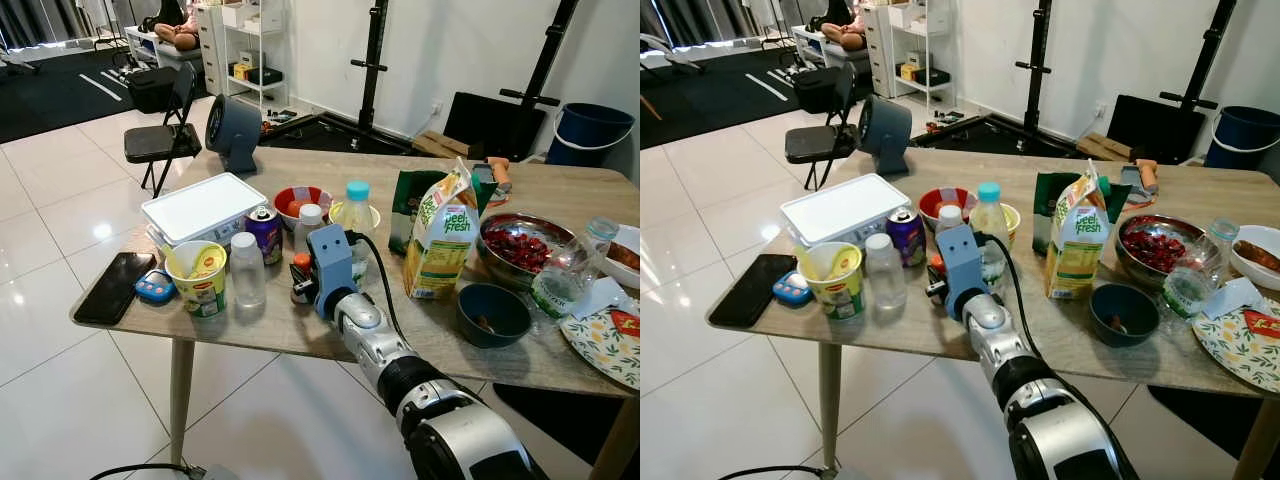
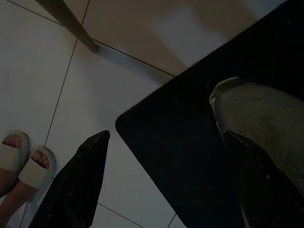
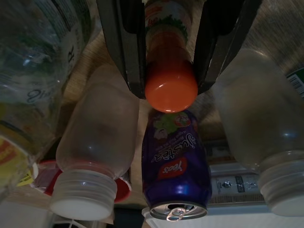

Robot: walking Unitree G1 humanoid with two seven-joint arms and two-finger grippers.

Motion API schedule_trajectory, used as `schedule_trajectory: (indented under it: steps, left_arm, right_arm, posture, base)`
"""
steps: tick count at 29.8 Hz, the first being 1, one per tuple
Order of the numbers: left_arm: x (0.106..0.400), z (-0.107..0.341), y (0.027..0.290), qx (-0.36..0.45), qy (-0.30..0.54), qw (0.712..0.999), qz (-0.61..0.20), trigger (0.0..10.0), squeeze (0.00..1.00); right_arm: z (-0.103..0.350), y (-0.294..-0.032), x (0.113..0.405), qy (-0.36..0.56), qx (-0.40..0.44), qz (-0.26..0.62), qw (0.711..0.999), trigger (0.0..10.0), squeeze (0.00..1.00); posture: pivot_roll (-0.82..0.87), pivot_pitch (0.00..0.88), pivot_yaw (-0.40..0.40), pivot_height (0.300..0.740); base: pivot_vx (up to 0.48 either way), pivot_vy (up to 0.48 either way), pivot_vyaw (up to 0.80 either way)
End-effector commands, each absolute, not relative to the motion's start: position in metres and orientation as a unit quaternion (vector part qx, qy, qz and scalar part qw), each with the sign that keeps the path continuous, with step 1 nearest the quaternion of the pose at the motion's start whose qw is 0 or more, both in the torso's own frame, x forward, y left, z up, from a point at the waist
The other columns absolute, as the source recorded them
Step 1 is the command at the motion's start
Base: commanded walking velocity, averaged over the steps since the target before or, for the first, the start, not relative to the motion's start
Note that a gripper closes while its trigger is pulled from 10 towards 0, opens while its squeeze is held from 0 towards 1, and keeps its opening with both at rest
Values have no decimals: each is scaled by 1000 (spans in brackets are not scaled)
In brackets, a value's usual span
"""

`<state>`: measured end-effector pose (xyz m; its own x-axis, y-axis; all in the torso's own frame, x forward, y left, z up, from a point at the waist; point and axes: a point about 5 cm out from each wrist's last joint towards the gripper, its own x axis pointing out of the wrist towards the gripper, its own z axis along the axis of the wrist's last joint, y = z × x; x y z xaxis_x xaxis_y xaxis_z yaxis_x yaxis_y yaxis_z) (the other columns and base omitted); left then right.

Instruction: Restocking fridge

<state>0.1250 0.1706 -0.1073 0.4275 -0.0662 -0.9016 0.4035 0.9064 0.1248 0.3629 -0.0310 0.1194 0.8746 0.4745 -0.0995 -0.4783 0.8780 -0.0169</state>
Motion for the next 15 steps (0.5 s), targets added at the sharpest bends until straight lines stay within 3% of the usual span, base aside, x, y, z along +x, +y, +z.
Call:
schedule_trajectory:
  steps: [1, 5, 9, 10, 12, 13, 14, 15]
  left_arm:
    - [101, -115, 169, 160, 555, 801, -156, 10000, 0]
    - [102, -115, 169, 159, 555, 802, -156, 10000, 0]
    - [103, -114, 170, 160, 554, 802, -155, 10000, 0]
    - [104, -114, 170, 160, 554, 803, -155, 10000, 0]
    - [104, -114, 170, 160, 553, 803, -154, 10000, 0]
    - [104, -114, 170, 160, 553, 803, -154, 10000, 0]
    - [105, -114, 170, 160, 552, 804, -154, 10000, 0]
    - [105, -114, 170, 160, 552, 804, -154, 10000, 0]
  right_arm:
    - [116, -17, 354, 43, 10, 277, 960, 0, 0]
    - [116, -18, 353, 36, 18, 301, 953, 0, 0]
    - [117, -20, 343, 6, 41, 388, 921, 0, 0]
    - [116, -22, 339, 1, 44, 413, 910, 706, 0]
    - [115, -23, 337, -1, 44, 426, 904, 706, 0]
    - [115, -24, 335, -5, 45, 440, 897, 4784, 0]
    - [111, -28, 327, -9, 45, 482, 875, 10000, 0]
    - [111, -28, 327, -9, 45, 482, 875, 10000, 0]
  posture:
    - [17, 32, -19, 740]
    - [16, 29, -19, 740]
    - [12, 24, -19, 740]
    - [11, 20, -19, 740]
    - [11, 20, -19, 740]
    - [11, 18, -19, 740]
    - [12, 13, -19, 740]
    - [12, 13, -19, 740]
  base:
    - [0, 0, 0]
    - [0, 0, 0]
    - [0, 0, 0]
    - [0, 0, 0]
    - [0, 0, 0]
    - [0, 0, 0]
    - [0, 0, 0]
    - [0, 0, 0]
